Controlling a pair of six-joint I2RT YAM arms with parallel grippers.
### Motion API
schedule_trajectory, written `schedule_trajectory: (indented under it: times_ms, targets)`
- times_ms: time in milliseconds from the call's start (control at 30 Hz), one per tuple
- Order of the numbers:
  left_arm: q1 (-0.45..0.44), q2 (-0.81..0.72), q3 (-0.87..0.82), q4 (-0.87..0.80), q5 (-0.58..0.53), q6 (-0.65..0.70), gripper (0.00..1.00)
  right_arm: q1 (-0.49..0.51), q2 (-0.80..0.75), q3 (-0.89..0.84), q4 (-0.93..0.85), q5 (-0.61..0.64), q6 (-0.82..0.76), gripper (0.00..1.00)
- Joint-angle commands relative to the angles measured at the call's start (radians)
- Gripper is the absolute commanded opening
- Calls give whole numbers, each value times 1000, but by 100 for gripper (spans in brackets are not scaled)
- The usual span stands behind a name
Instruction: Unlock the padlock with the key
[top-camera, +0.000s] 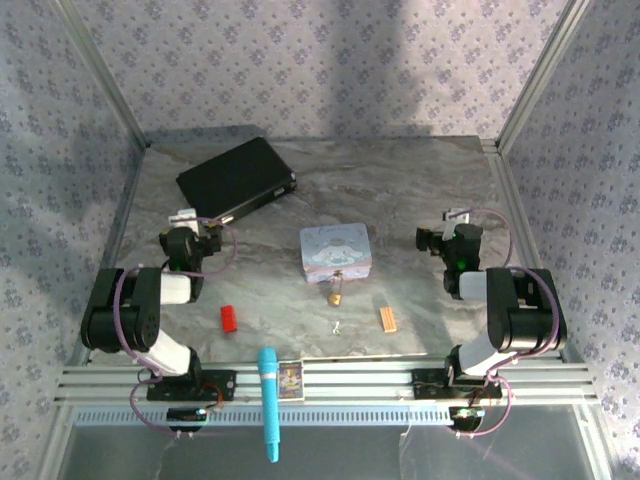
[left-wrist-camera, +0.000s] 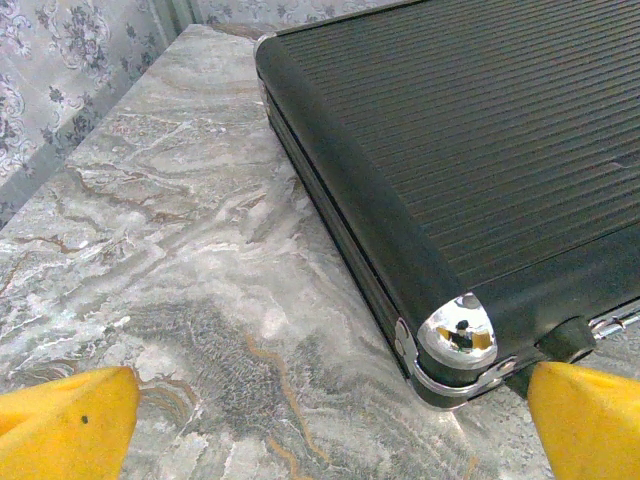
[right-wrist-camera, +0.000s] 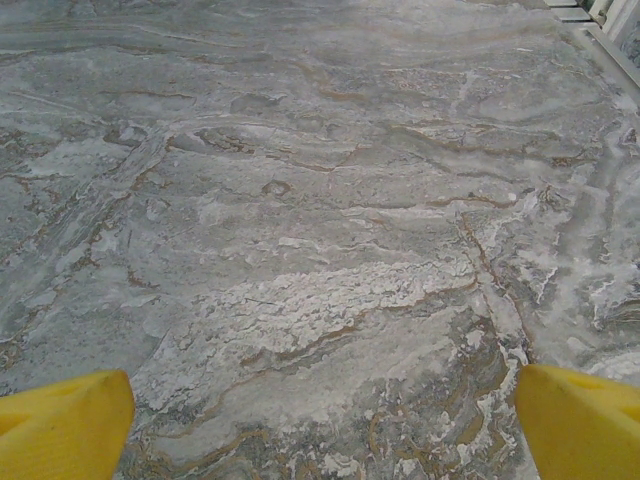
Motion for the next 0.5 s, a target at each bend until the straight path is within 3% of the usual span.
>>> schedule_trajectory:
  times_ms: [0, 100, 333, 467]
  targets:
    - [5, -3, 10, 11, 17, -7, 100, -9, -7, 2, 17, -17, -13, 100]
    - [5, -39, 25, -39, 20, -4, 100, -11, -14, 8, 5, -37, -19, 100]
    - [4, -298, 19, -231, -6, -26, 100, 10, -144, 61, -190, -20, -33, 100]
    - [5, -486, 69, -440, 7, -176, 100, 30, -290, 104, -373, -20, 13, 100]
